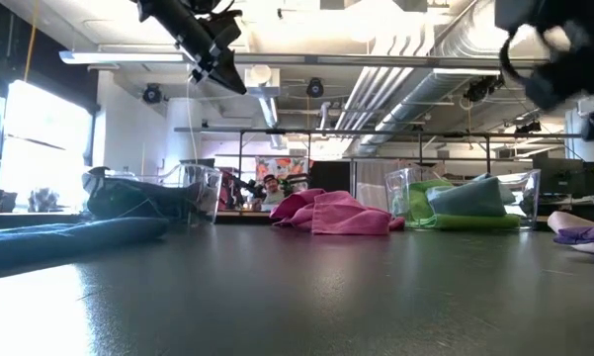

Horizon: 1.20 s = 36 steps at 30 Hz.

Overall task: Sort towels by color in basket
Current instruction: Put the violet kitchen towel into the left transparent bin

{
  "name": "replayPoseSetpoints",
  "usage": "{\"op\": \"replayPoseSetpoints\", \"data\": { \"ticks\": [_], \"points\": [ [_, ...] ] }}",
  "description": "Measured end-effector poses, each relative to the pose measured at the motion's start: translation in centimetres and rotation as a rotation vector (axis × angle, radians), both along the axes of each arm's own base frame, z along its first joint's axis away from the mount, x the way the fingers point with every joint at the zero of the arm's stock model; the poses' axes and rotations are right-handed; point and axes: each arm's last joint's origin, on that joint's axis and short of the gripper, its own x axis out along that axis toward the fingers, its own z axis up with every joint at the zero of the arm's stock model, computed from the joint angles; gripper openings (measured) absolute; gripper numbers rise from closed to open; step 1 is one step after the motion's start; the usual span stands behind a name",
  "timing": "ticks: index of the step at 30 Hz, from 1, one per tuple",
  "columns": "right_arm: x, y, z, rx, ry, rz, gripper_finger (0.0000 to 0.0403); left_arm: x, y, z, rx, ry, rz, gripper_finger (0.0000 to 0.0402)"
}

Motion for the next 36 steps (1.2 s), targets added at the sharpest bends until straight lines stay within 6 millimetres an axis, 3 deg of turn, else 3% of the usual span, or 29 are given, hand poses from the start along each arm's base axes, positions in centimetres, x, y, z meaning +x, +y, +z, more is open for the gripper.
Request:
{"op": "replayPoseSetpoints", "data": {
  "ticks": [3,12,19,24,29,36],
  "points": [
    [0.4,0.3,-1.2,-0.077,0.038,-0.063,0.0231,0.0,-0.1,0.0,-0.031,-0.024,0.026,0.0],
    [1.9,1.0,-3.7,-0.236,0.082,0.008,0.0221,0.6,0.2,-0.1,-0.031,-0.048,0.03,0.0],
    [2.5,2.5,-5.2,-0.212,0.043,0.168,0.0159,0.9,0.3,0.1,-0.034,-0.091,0.046,0.0],
    [1.9,2.9,-6.9,-0.136,0.036,0.139,0.0097,1.2,0.5,0.3,-0.01,-0.127,0.044,0.0],
    [1.9,3.0,-5.5,-0.074,0.03,0.106,0.0014,1.3,0.5,0.3,-0.008,-0.13,0.041,0.0],
    [1.8,2.7,0.2,0.161,-0.032,-0.001,0.0019,1.3,0.5,0.4,-0.004,-0.136,0.041,0.0]
  ]
}}
